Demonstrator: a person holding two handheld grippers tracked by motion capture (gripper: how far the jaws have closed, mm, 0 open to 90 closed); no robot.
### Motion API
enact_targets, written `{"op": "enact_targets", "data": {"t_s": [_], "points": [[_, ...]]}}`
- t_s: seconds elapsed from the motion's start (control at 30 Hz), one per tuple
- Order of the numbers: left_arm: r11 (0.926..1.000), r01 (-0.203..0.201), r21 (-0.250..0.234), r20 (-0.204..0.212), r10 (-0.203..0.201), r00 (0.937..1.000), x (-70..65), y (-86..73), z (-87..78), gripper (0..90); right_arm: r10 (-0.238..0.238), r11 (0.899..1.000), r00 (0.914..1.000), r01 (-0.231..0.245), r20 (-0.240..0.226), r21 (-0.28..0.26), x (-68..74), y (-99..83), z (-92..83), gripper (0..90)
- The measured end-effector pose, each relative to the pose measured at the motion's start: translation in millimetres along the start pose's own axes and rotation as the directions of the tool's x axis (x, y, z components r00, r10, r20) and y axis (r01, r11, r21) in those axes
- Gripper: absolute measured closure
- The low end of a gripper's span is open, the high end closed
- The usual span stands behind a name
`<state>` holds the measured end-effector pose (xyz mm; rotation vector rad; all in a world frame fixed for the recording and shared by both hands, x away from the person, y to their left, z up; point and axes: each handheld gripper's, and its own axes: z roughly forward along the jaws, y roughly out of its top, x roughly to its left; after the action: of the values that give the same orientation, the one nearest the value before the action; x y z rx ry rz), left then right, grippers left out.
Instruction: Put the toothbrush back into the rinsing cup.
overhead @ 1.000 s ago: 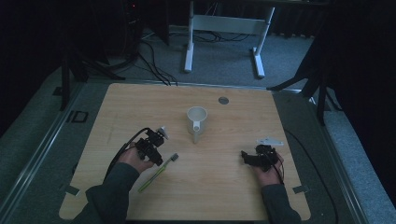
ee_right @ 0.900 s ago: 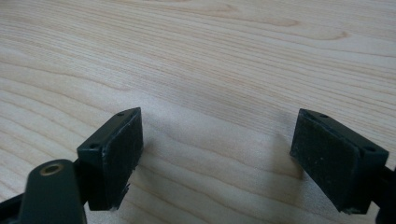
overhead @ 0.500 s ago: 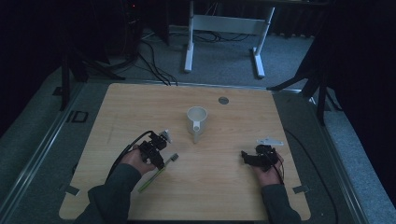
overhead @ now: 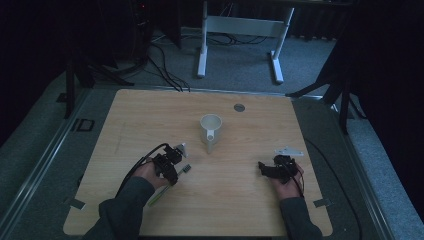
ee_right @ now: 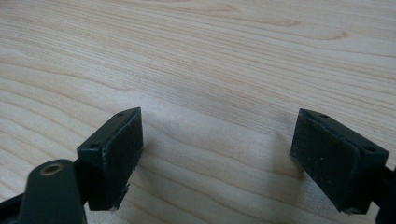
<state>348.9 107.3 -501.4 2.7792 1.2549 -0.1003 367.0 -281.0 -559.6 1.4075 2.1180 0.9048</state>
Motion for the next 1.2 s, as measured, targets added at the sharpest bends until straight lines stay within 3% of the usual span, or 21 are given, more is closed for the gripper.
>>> {"op": "enact_targets", "data": {"t_s": [1.2], "points": [[0.9987, -0.003, 0.050, -0.023, 0.005, 0.9997, 0.6, 4.4, 16.0, 72.2, 0.000, 1.000, 1.0000, 0.000, 0.000, 0.000, 0.0, 0.0, 0.0, 16.5]]}}
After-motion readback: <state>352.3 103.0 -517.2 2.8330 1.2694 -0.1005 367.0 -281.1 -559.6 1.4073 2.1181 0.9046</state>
